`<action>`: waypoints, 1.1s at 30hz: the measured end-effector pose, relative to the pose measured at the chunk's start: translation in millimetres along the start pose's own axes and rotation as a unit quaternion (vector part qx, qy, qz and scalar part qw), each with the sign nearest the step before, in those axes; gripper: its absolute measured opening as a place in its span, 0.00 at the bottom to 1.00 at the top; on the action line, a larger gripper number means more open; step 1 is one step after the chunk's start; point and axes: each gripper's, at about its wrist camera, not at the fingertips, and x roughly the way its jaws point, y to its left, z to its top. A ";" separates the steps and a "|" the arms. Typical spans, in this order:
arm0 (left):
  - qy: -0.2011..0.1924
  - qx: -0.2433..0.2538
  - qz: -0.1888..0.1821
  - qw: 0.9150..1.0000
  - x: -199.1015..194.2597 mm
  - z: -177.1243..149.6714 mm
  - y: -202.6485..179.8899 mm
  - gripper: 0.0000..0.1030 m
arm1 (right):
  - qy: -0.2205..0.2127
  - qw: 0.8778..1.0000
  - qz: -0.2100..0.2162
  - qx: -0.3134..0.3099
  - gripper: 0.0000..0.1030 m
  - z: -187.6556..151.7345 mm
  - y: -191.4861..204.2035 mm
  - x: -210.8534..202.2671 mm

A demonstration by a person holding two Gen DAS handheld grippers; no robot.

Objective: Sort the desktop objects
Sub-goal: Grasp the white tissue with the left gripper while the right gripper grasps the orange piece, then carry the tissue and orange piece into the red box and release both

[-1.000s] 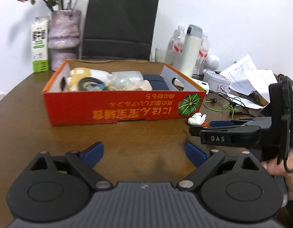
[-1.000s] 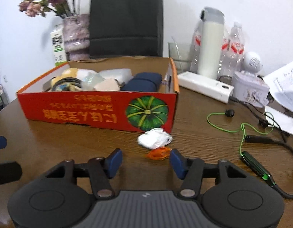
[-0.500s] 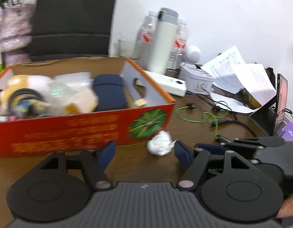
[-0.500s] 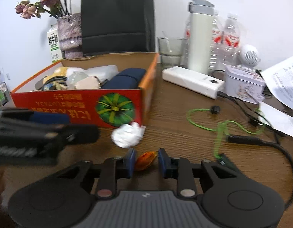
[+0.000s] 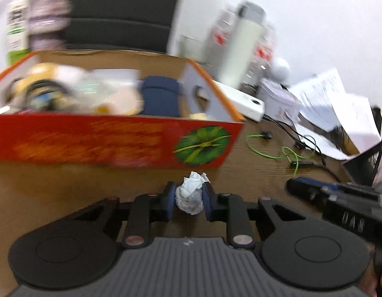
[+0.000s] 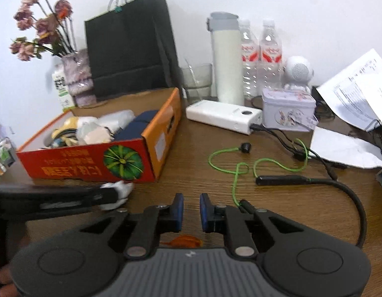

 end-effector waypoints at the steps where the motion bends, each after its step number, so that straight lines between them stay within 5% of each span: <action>1: -0.005 -0.009 0.004 1.000 -14.4 -5.1 8.8 0.23 | -0.002 1.000 -0.004 -0.004 0.16 0.7 0.8 -3.9; 3: -0.020 -0.015 0.017 1.000 -44.6 -17.5 26.5 0.23 | 0.002 1.000 -0.023 -0.001 0.19 1.4 -0.9 -10.7; 7: -0.006 -0.019 0.054 0.998 -85.5 -36.7 59.1 0.23 | 0.021 0.999 -0.009 0.030 0.49 -12.9 -2.0 -28.4; 13: -0.007 -0.026 0.071 0.997 -102.1 -50.3 82.1 0.23 | 0.052 0.997 -0.032 0.050 0.53 -27.8 14.0 -10.6; 16: -0.014 -0.026 0.056 0.998 -108.4 -52.7 82.2 0.23 | 0.045 0.996 0.005 0.078 0.48 -22.8 16.5 0.0; 17: -0.020 -0.020 0.055 0.998 -111.6 -53.9 80.7 0.23 | 0.041 0.997 0.004 0.068 0.39 -22.6 21.5 2.9; 21: -0.028 -0.001 0.053 0.998 -118.4 -59.8 79.1 0.23 | 0.032 0.999 -0.039 0.008 0.37 -26.1 47.8 9.9; 25: -0.028 -0.010 0.044 0.999 -125.5 -63.8 85.9 0.23 | 0.020 0.996 -0.079 -0.031 0.13 -28.9 63.3 14.9; 33: -0.048 -0.018 0.053 0.997 -161.3 -78.2 105.2 0.23 | 0.019 0.996 -0.078 -0.040 0.12 -44.2 89.4 -3.3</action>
